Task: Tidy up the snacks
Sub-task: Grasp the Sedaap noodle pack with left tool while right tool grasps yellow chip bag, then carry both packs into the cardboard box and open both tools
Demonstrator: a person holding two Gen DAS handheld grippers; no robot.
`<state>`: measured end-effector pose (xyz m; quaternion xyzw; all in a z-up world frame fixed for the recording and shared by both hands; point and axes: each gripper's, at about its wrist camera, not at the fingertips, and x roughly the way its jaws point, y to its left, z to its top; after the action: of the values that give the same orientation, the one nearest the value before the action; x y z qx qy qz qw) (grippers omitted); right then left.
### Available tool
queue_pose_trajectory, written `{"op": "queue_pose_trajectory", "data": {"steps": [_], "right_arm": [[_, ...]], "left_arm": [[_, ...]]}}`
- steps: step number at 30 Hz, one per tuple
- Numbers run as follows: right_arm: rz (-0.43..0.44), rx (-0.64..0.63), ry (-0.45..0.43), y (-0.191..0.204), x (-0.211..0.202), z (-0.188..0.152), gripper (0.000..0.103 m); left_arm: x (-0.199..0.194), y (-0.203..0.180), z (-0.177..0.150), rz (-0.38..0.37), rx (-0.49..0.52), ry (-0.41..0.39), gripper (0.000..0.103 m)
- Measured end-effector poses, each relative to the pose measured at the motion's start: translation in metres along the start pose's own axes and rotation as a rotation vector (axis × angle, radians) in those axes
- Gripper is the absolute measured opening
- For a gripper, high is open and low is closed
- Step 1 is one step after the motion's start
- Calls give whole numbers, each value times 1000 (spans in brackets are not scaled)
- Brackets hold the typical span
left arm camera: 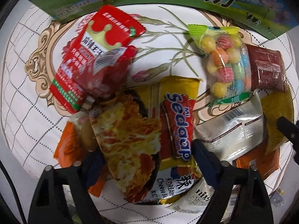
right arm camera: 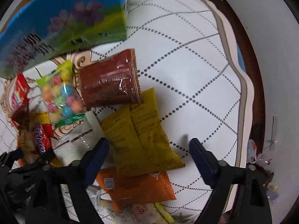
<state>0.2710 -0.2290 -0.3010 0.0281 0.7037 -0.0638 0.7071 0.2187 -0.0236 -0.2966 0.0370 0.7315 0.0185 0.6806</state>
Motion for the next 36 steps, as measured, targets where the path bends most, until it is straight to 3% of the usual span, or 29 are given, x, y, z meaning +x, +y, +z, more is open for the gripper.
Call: {"op": "queue_pose_trajectory", "data": {"steps": [5, 6, 11, 14, 18, 25, 36], "right_arm": [[-7, -31, 17, 10, 16, 6, 77], [-1, -76, 72, 13, 18, 5, 76], [-35, -106, 54, 24, 21, -6, 62], [-21, -48, 65, 12, 25, -12, 62], [4, -22, 91, 5, 34, -15, 62], [61, 66, 48, -2, 21, -19, 43], [174, 212, -24, -23, -38, -40, 40]], "left_arm": [[2, -4, -6, -11, 5, -34, 86], [1, -3, -8, -14, 9, -38, 86], [7, 12, -23, -26, 44, -31, 88], [27, 12, -25, -35, 71, 22, 89], [30, 13, -32, -26, 31, -6, 86], [-6, 14, -54, -2, 49, -97, 86], [-92, 42, -74, -109, 58, -223, 85]]}}
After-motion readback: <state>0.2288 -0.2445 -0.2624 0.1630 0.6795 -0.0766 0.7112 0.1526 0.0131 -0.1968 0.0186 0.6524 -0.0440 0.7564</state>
